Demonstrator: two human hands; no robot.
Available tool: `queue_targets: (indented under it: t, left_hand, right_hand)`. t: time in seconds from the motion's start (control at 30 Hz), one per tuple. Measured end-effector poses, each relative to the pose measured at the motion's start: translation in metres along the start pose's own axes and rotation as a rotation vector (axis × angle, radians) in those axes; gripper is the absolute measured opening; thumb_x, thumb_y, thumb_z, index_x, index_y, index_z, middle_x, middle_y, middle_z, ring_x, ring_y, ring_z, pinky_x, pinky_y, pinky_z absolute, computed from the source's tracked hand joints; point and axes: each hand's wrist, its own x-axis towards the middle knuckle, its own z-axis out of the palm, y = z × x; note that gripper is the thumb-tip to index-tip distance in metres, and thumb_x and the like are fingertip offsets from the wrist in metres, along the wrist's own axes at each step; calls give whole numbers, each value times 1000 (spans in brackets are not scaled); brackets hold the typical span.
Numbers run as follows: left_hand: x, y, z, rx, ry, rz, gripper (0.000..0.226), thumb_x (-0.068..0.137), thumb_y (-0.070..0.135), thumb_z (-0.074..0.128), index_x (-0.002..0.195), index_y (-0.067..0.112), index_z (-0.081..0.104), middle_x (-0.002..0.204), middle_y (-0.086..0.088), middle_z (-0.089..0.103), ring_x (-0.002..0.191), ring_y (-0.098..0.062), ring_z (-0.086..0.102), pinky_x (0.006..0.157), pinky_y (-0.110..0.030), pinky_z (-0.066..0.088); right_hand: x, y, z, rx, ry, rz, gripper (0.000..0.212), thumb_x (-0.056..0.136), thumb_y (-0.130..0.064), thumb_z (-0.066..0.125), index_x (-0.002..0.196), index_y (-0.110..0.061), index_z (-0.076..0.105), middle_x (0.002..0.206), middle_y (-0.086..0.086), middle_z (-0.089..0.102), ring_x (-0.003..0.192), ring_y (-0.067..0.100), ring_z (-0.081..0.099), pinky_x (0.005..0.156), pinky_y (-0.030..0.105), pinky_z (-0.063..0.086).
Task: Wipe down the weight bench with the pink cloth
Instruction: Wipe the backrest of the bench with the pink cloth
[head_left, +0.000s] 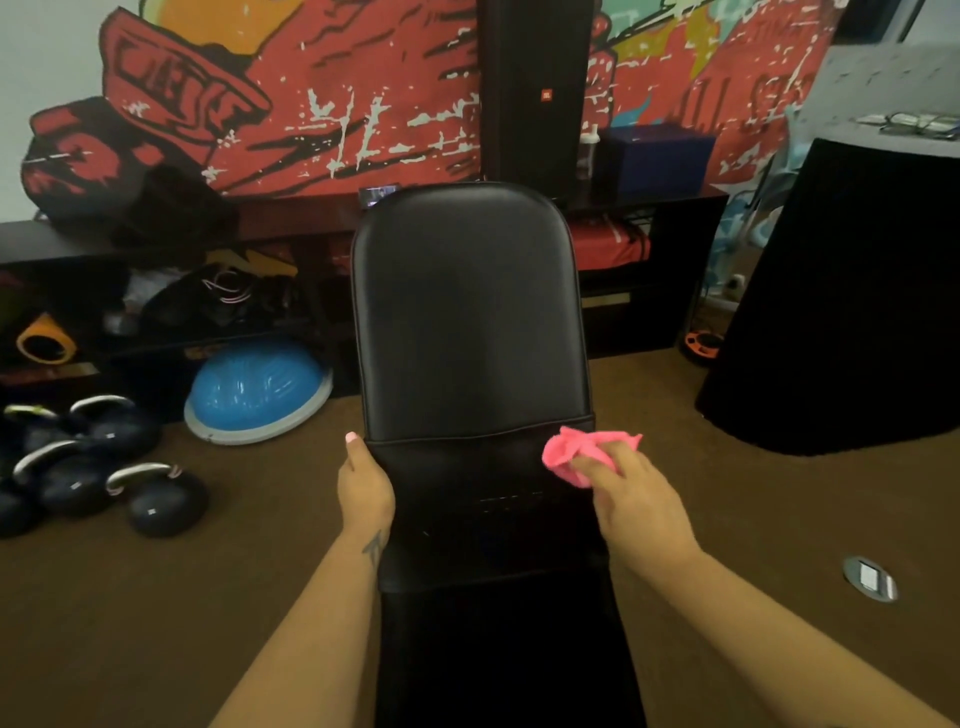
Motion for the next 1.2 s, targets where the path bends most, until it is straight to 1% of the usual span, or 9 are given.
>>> queue_targets:
  t: [0.13,0.23,0.3,0.53,0.7,0.83,0.97,1.1,1.2]
  left_hand:
    - [3,-2,0,-1,7,2,63,101,48,23,134,1,46,136,-17,50,124,-33,46,104,-37,31]
    - [3,-2,1,11,8,-8,62,101,48,22,134,1,46,135,-16,50,124,-32,45,104,-38,31]
    - [2,-1,1,16,15,2,62,101,47,22,134,0,46,135,-17,50,125,-33,45,104,-37,31]
    - [3,-1,2,22,28,-6,61,101,46,22,133,0,47,133,-18,51,123,-33,46,102,-37,31]
    - [4,-2,2,34,22,-1,62,101,47,22,134,0,45,135,-17,50,124,-33,45,103,-37,30]
    - [7,-3,2,28,8,-6,62,101,48,22,134,1,46,134,-17,51,123,-33,46,104,-38,31]
    - [8,-4,2,12,10,-3,63,101,48,23,133,0,46,134,-18,51,123,-34,46,104,-38,31]
    - [8,-5,1,9,-9,4,62,101,47,22,133,-1,47,133,-18,52,123,-33,46,103,-37,31]
    - [11,-7,1,1,-2,0,63,101,48,22,133,1,47,133,-17,52,122,-32,46,103,-37,31]
  right_hand:
    - [24,-21,-5,45,87,190,43,76,4,63,114,-15,65,112,9,57,88,25,59,65,29,51]
    - [10,-31,-2,52,38,44,50,70,6,67,114,-18,65,116,8,59,93,21,61,68,22,49]
    - [-4,-22,-3,53,2,-26,53,68,8,67,113,-19,66,116,7,60,91,23,62,66,30,54]
    - [44,-24,-17,104,147,270,37,82,3,57,116,-12,64,120,11,56,98,29,58,70,35,49]
    - [24,-30,-12,114,79,141,43,75,8,64,110,-18,67,122,6,58,92,23,62,71,26,48]
    - [28,-16,-18,103,141,242,39,79,7,59,109,-17,68,117,4,60,94,23,60,67,24,44]
    - [34,-36,-14,140,141,262,40,79,8,57,112,-13,66,122,6,57,100,23,59,72,23,44]
    - [2,-24,-7,92,2,97,45,71,6,68,109,-17,67,116,6,61,88,24,64,66,26,51]
    - [7,-12,-12,71,66,158,39,72,6,67,105,-14,69,107,8,62,81,26,63,60,30,51]
